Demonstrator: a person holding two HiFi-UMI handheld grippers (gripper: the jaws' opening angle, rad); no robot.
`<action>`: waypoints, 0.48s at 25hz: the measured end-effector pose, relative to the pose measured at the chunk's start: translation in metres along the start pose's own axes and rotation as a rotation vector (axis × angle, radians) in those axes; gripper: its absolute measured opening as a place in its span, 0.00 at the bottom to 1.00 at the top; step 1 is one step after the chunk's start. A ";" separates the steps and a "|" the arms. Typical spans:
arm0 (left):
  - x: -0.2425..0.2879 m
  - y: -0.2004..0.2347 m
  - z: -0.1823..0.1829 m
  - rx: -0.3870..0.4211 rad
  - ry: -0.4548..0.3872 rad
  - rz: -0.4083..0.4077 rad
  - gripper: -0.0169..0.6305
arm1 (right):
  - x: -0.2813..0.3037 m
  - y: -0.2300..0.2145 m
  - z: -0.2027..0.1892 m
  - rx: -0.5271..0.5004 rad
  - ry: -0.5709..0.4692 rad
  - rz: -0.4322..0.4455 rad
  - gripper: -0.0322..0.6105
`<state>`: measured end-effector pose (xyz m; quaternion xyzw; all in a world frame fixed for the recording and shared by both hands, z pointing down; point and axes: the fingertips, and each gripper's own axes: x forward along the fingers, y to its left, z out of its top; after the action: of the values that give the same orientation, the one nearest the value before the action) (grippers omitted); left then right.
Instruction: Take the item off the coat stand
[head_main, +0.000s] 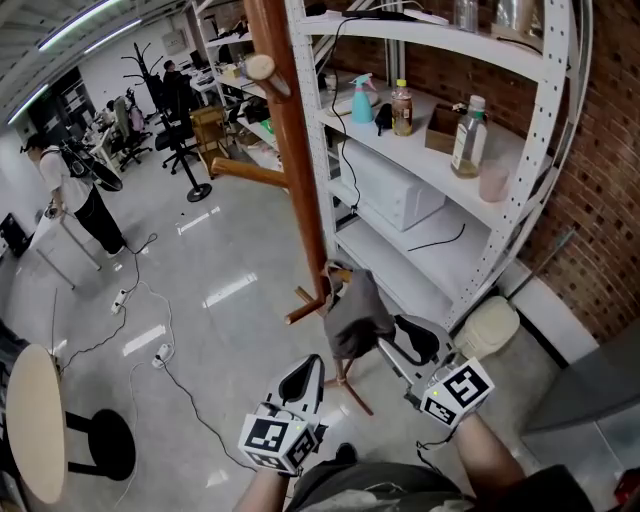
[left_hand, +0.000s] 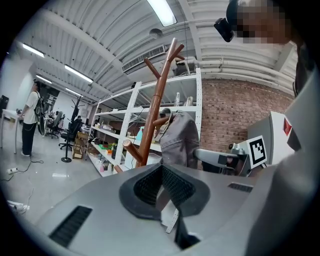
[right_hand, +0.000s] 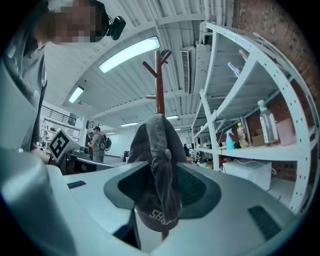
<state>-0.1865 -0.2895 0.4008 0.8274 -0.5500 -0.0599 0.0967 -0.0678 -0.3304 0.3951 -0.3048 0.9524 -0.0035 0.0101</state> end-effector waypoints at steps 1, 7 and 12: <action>0.002 0.001 0.000 -0.001 0.001 -0.003 0.04 | 0.003 -0.001 0.000 -0.004 0.003 -0.001 0.29; 0.009 0.006 -0.004 -0.007 0.011 -0.016 0.04 | 0.018 0.001 -0.001 -0.048 0.014 0.001 0.29; 0.010 0.009 -0.006 -0.015 0.017 -0.012 0.04 | 0.021 0.001 0.003 -0.097 0.012 -0.005 0.28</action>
<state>-0.1890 -0.3019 0.4088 0.8303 -0.5440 -0.0576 0.1070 -0.0854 -0.3414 0.3920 -0.3071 0.9507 0.0409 -0.0103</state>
